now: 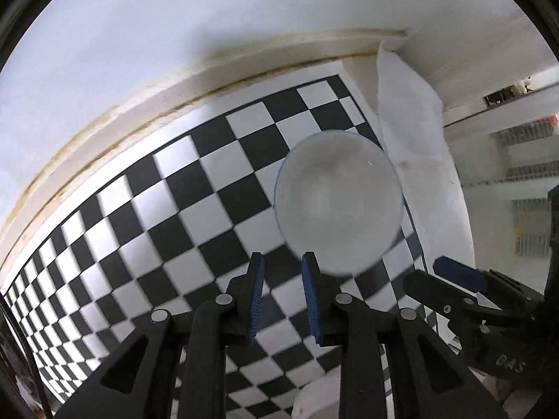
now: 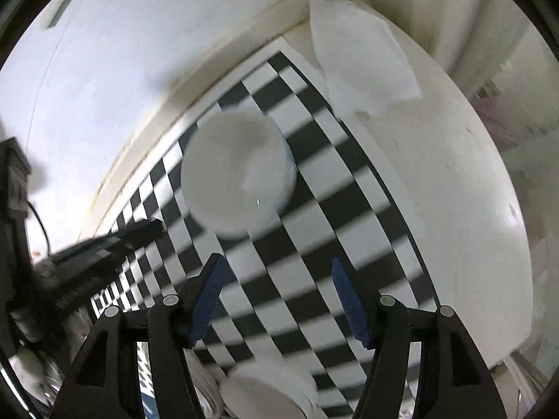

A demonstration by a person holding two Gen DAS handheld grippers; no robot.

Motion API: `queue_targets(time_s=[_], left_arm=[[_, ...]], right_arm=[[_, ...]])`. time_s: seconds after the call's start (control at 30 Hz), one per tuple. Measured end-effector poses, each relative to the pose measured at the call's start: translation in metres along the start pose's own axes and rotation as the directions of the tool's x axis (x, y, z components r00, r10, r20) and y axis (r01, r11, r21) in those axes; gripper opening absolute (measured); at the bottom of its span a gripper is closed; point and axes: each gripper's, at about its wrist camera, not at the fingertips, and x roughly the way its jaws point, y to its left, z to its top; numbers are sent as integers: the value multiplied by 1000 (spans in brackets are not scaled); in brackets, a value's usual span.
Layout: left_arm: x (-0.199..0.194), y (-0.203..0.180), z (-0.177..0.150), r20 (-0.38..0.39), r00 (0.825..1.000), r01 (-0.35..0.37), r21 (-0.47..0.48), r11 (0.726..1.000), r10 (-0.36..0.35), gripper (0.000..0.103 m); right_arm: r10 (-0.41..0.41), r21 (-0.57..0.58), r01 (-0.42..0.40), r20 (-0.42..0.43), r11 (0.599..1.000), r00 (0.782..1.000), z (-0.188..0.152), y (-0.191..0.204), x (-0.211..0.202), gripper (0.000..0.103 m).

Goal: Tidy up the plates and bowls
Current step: 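Nest the bowl stack into the blue-dotted bowl, gripping all rims with both tools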

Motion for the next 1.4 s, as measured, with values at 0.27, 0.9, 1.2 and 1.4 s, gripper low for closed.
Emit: queue_targets(time_s=[0.27,0.9,1.2,1.4], left_arm=[[47,8,41,-76,996,42,-9,999,-43,19],[20,-7,23,-1,1000,-12,100,995,12,12],[-26,-10,-7,52,998,-26,133,991,19,12],[-59,-15,-37,93,996,-13,149,989,-1,12]], right_arm=[[-66,22,67,-55,998,996,58,4,52,40],[-76,30,78,-67,997,995,53,4,61,8],[-66,-13,66,-18,998,998,25,24,25,8],[-62,-54,63,22,997,998,-3,45,-1,8]])
